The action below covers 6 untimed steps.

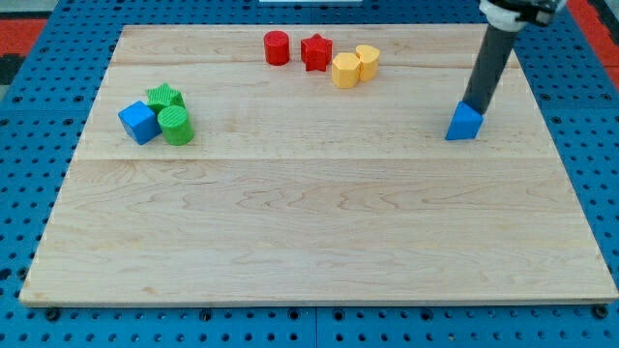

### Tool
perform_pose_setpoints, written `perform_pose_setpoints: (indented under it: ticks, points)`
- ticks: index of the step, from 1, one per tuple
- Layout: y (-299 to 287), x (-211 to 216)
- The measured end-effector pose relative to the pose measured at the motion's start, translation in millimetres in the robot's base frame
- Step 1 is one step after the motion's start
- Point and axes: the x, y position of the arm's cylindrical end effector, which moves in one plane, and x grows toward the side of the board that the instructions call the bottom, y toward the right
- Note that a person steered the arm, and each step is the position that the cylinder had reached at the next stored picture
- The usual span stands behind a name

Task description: Move your arm towards the center left corner of the board

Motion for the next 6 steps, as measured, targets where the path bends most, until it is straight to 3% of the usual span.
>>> perform_pose_setpoints:
  ticks: [1, 2, 3, 5, 6]
  points:
    - [-21, -8]
    - [-32, -44]
    - [-128, -43]
    - [-269, 74]
    - [-403, 70]
